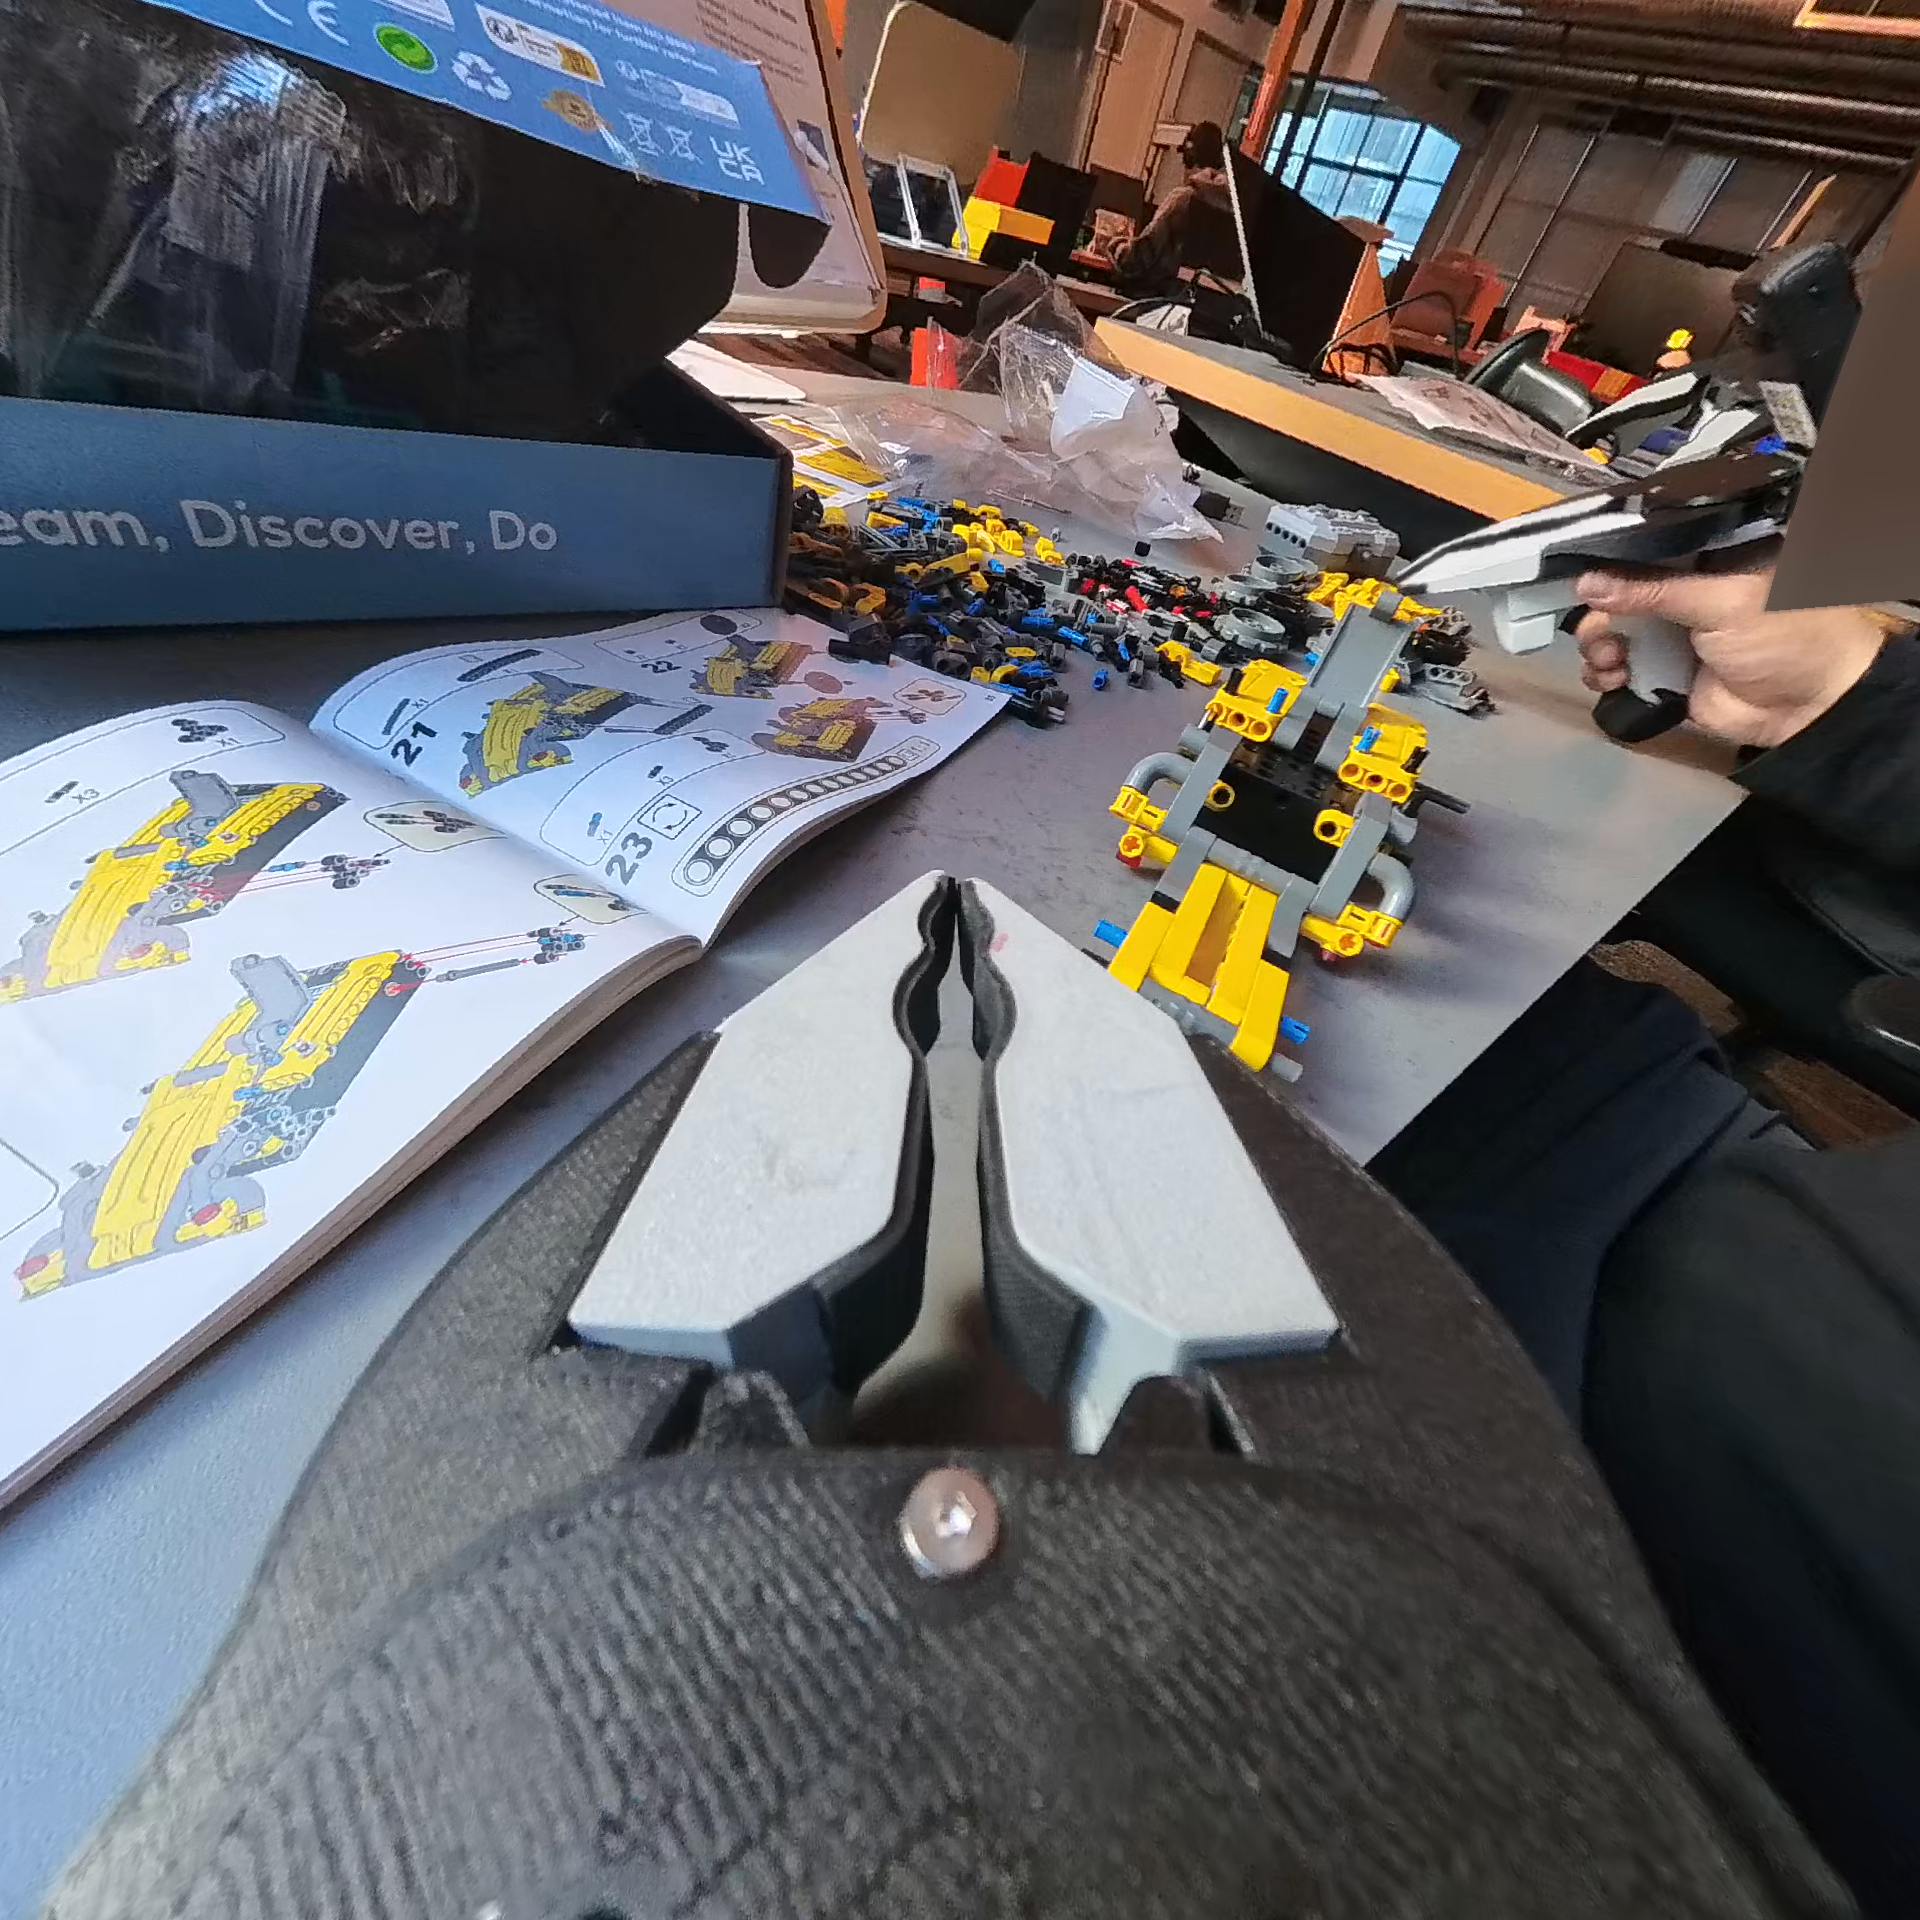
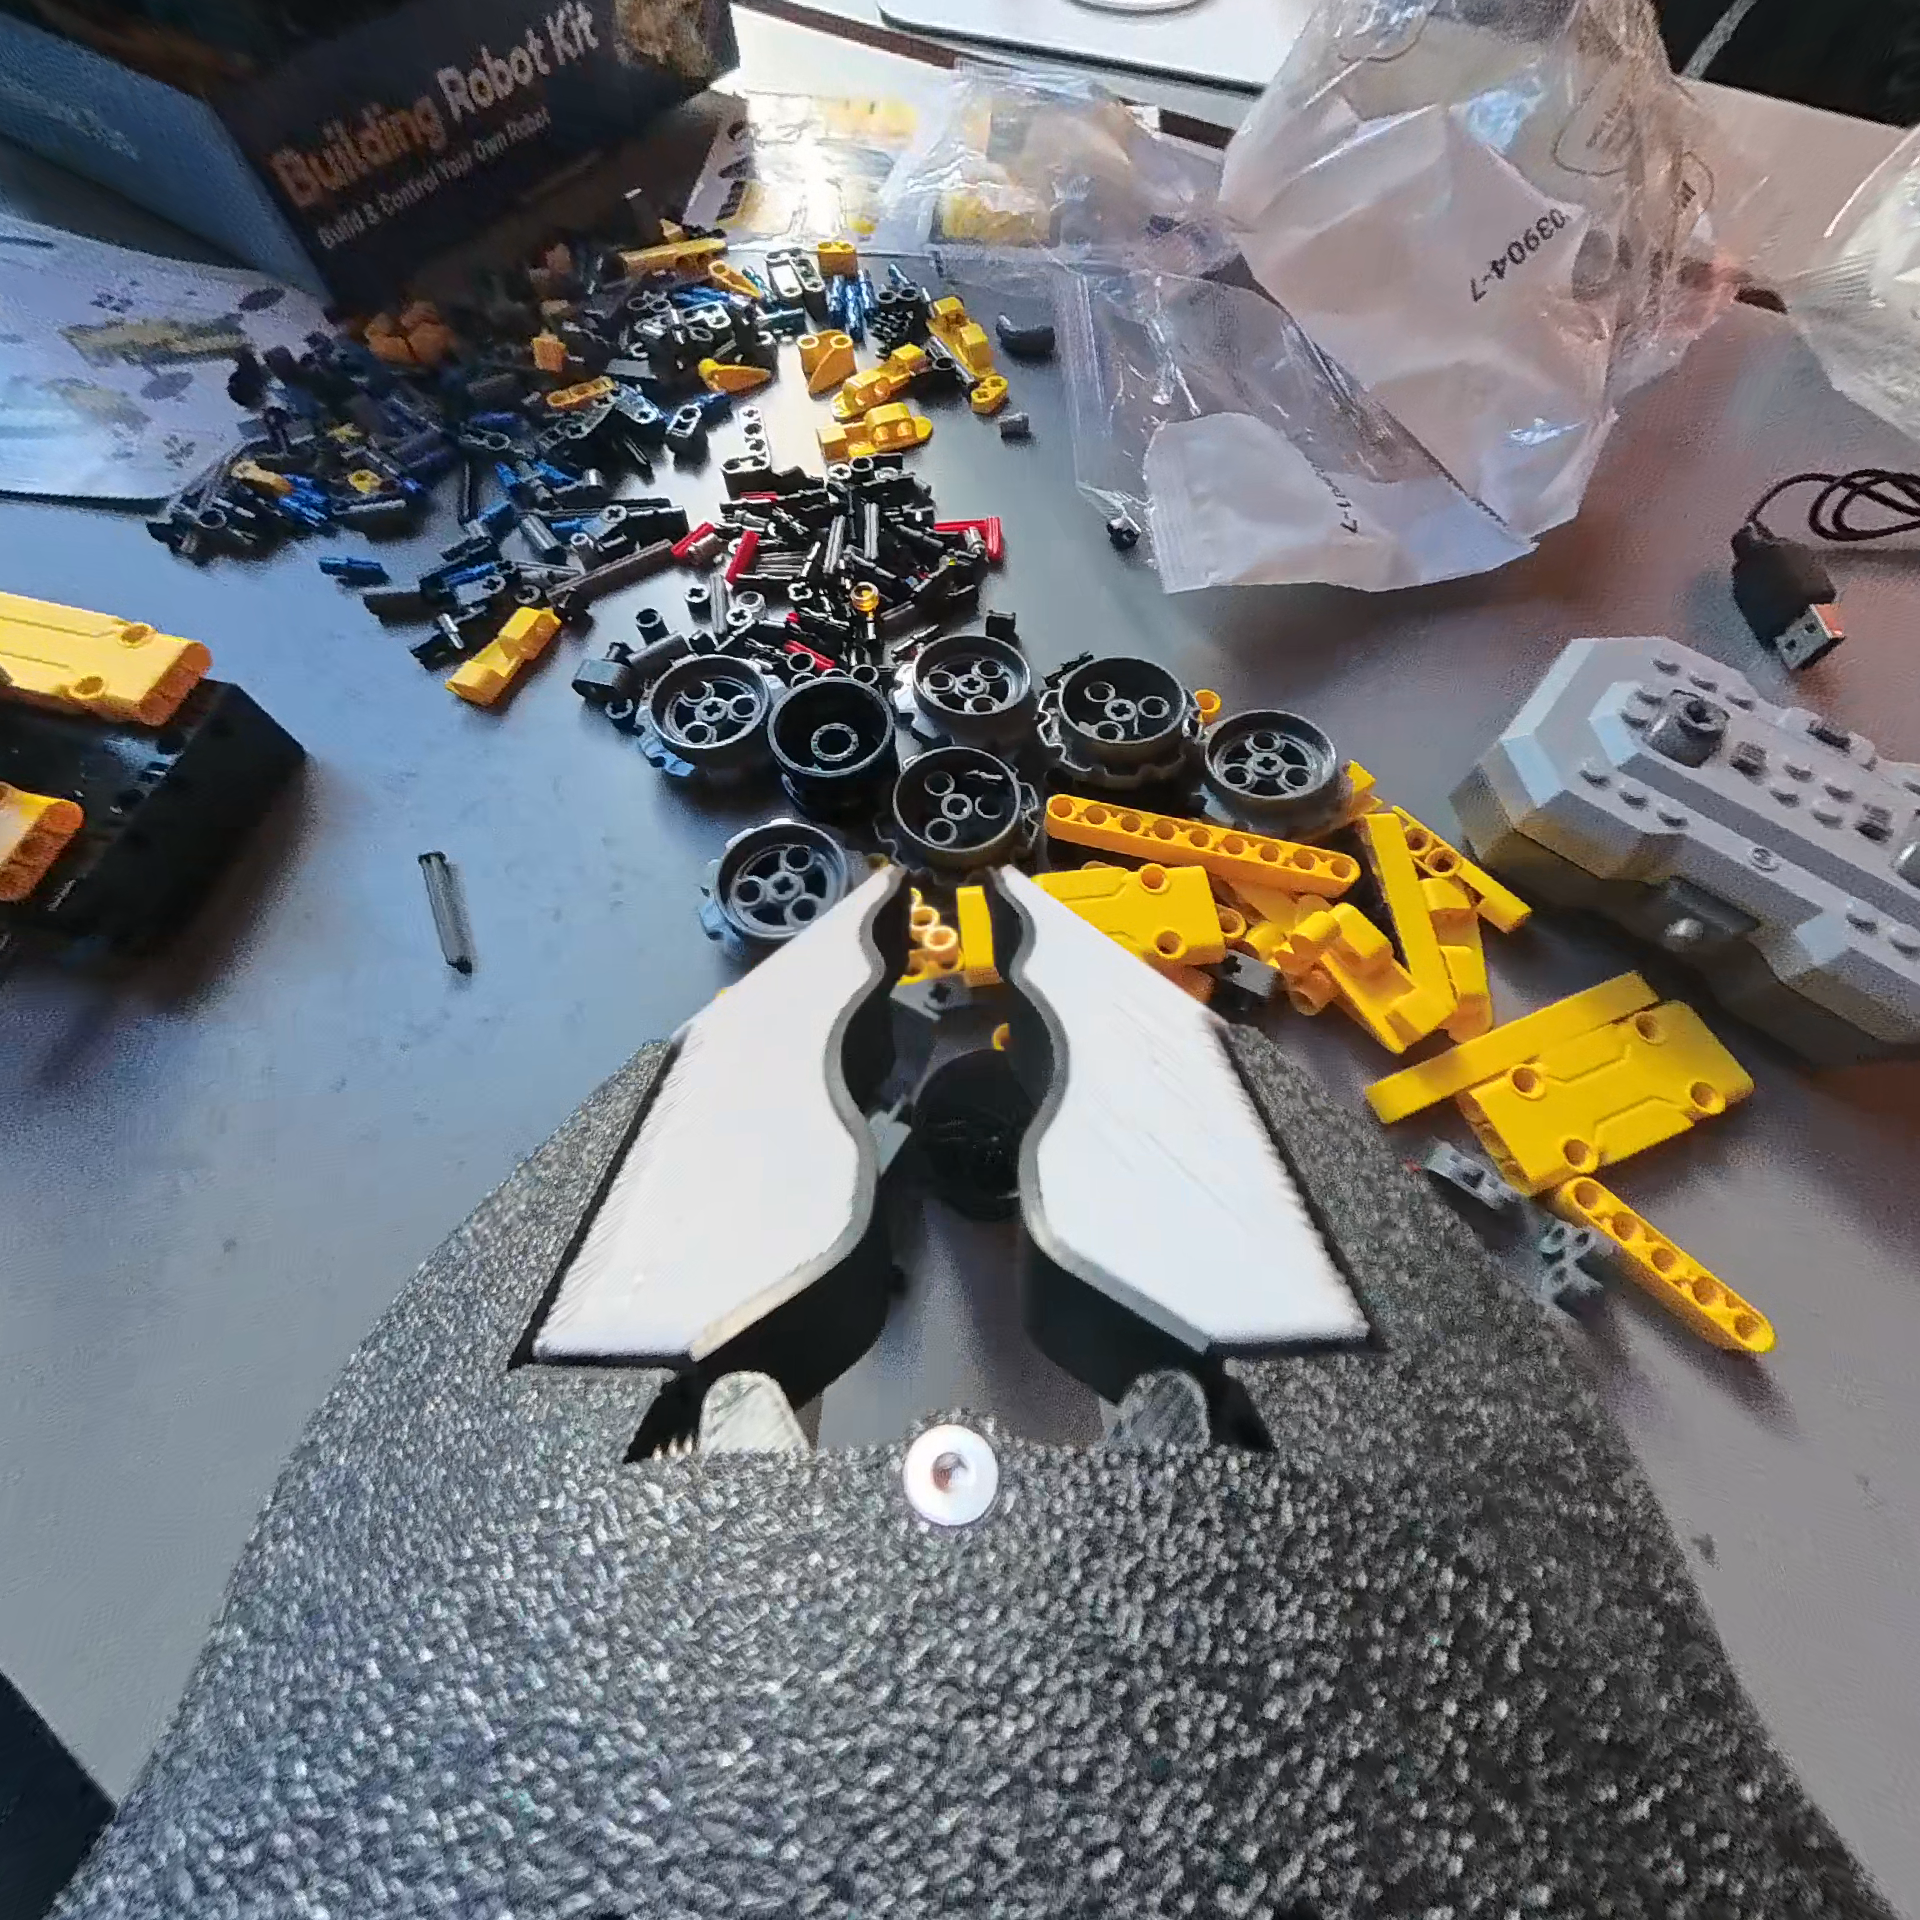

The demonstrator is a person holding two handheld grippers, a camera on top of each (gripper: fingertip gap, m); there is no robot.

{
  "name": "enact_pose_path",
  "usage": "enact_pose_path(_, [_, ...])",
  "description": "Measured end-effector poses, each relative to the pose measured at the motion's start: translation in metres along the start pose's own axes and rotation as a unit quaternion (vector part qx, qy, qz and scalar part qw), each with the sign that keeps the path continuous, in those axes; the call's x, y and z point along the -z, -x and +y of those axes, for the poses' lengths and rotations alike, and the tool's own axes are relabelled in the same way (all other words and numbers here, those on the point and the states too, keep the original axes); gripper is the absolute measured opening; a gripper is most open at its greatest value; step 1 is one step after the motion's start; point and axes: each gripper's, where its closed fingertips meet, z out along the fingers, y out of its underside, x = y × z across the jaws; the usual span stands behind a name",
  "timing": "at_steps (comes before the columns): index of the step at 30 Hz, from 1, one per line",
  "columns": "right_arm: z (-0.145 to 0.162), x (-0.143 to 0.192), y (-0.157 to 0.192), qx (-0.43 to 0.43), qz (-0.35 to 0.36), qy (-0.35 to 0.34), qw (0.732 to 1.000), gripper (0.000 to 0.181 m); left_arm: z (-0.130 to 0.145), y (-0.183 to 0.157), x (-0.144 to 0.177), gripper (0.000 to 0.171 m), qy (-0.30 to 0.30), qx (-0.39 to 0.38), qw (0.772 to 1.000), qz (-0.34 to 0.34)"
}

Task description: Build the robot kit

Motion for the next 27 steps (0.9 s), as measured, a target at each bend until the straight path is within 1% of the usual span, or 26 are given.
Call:
enact_pose_path(5, [-0.019, -0.008, 0.016, 0.011, -0.026, -0.014, 1.000, 0.016, 0.000, 0.000, 0.000, 0.000, 0.002, 0.001, 1.000, 0.002])
enact_pose_path(8, [-0.032, -0.017, 0.031, 0.019, -0.055, -0.020, 0.998, 0.018, 0.000, 0.000, 0.000, 0.000, 0.002, 0.002, 1.000, 0.001])
enact_pose_path(15, [-0.060, -0.054, 0.077, 0.061, -0.123, -0.025, 0.990, 0.021, 0.001, 0.001, -0.001, 0.000, 0.003, 0.001, 1.000, -0.003])
enact_pose_path(17, [-0.063, -0.067, 0.084, 0.085, -0.115, -0.015, 0.990, 0.021, 0.001, 0.001, -0.001, 0.000, 0.004, 0.000, 1.000, -0.005])
enact_pose_path(20, [-0.071, -0.082, 0.077, 0.115, -0.051, -0.005, 0.992, 0.022, 0.000, 0.006, -0.002, 0.000, 0.005, 0.006, 1.000, -0.025])
enact_pose_path(22, [-0.078, -0.088, 0.078, 0.123, -0.036, -0.008, 0.992, 0.027, -0.001, 0.010, -0.004, 0.000, 0.018, 0.023, 0.999, -0.046])
enact_pose_path(24, [-0.075, -0.094, 0.083, 0.135, -0.041, 0.014, 0.990, 0.028, -0.011, 0.012, -0.003, 0.011, 0.008, 0.032, 0.997, -0.065])
enact_pose_path(25, [-0.072, -0.097, 0.082, 0.139, -0.036, 0.025, 0.989, 0.032, -0.018, 0.013, -0.001, 0.015, 0.001, 0.030, 0.997, -0.076])
enact_pose_path(27, [-0.071, -0.101, 0.082, 0.140, -0.031, 0.029, 0.989, 0.034, -0.027, 0.028, 0.002, 0.032, 0.010, 0.023, 0.991, -0.133])
